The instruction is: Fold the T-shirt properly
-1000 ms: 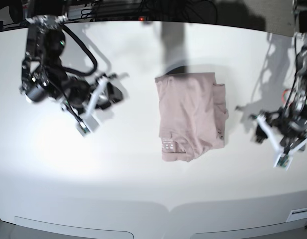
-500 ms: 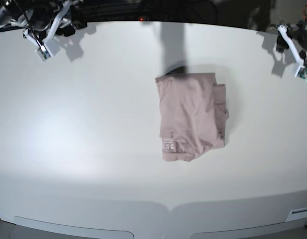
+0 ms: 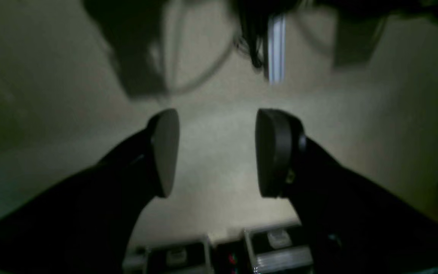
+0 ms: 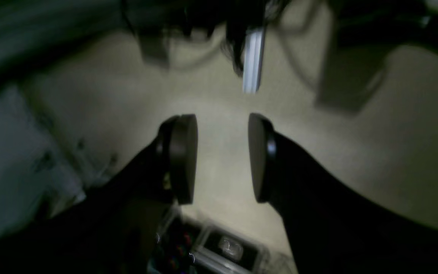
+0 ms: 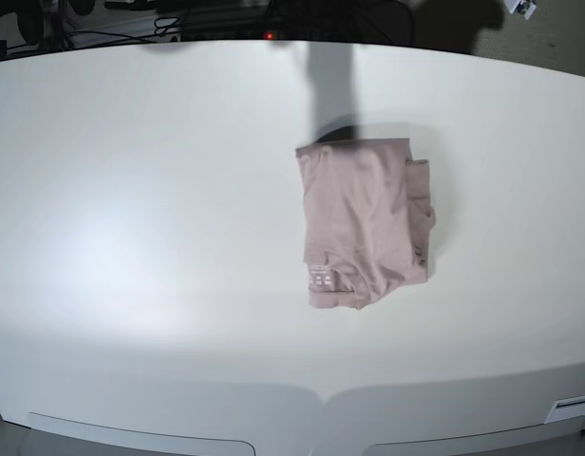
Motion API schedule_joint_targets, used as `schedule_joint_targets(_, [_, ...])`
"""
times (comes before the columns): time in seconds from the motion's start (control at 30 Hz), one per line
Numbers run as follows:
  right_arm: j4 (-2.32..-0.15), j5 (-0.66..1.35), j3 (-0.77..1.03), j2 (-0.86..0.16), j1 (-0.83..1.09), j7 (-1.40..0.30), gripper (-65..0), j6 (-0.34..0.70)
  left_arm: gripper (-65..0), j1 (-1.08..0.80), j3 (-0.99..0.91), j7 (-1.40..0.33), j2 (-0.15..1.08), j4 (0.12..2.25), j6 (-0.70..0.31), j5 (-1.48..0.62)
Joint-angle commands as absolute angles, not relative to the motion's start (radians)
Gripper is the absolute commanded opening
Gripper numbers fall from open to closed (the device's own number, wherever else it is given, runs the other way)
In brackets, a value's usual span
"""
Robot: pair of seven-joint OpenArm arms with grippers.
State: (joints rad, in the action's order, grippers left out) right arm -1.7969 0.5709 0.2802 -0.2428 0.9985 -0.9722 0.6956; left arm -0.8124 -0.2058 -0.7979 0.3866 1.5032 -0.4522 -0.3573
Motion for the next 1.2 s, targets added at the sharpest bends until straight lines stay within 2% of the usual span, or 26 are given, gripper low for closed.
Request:
schedule_joint_targets(0.0, [-1.732,0.540,0.251,-0.272,0.984,-0.939,-41.9,0.698,-34.6,-0.794,-0.182,-0.771,0.396,1.418,-0.462,-0.343])
schedule_joint_targets(0.13, [-1.354,0.512,0.114,-0.332,0.836,-0.905,-41.9,0.698,-34.6,-0.611,-0.088,-0.743,0.367,1.058,-0.461,-0.287])
schedule_joint_targets(0.23, [-1.097,0.509,0.050,-0.338,0.708,-0.892,-41.9,0.698,-34.6,-0.513,-0.056,-0.730,0.334,0.881,-0.461,-0.224])
schedule_joint_targets(0.37, [-0.833,0.398,-0.014,-0.338,0.535,-0.695,-41.9,0.698,-34.6,-0.440,-0.033,-0.754,0.310,0.779,-0.461,-0.210])
schedule_joint_targets(0.43, [-0.748,0.384,-0.048,-0.337,0.457,-0.669,-41.9,0.698,-34.6,-0.430,-0.029,-0.765,0.305,0.778,-0.461,-0.210])
schedule_joint_targets(0.6, [-0.657,0.362,-0.120,-0.338,0.349,-0.661,-41.9,0.698,-34.6,-0.429,-0.029,-0.757,0.305,0.781,-0.461,-0.209])
schedule_joint_targets(0.83, [-0.654,0.335,-0.134,-0.338,0.348,-0.534,-41.9,0.698,-34.6,-0.427,-0.029,-0.747,0.305,0.781,-0.460,-0.210])
schedule_joint_targets(0.9, [-0.654,0.297,-0.134,-0.339,0.347,-0.465,-41.9,0.698,-34.6,-0.429,-0.030,-0.746,0.301,0.781,-0.433,-0.209])
schedule_joint_targets(1.0, [-0.653,0.226,-0.134,-0.338,0.347,-0.271,-41.9,0.698,-34.6,-0.429,-0.031,-0.669,0.282,0.780,-0.383,-0.204])
schedule_joint_targets(1.03, [-0.645,0.203,-0.134,-0.335,0.347,-0.221,-41.9,0.673,-34.6,-0.427,-0.031,-0.648,0.272,0.780,-0.369,-0.186])
schedule_joint_targets(1.17, [-0.567,0.126,-0.134,-0.312,0.344,-0.068,-41.9,0.442,-34.6,-0.414,-0.031,-0.588,0.219,0.779,-0.274,-0.062])
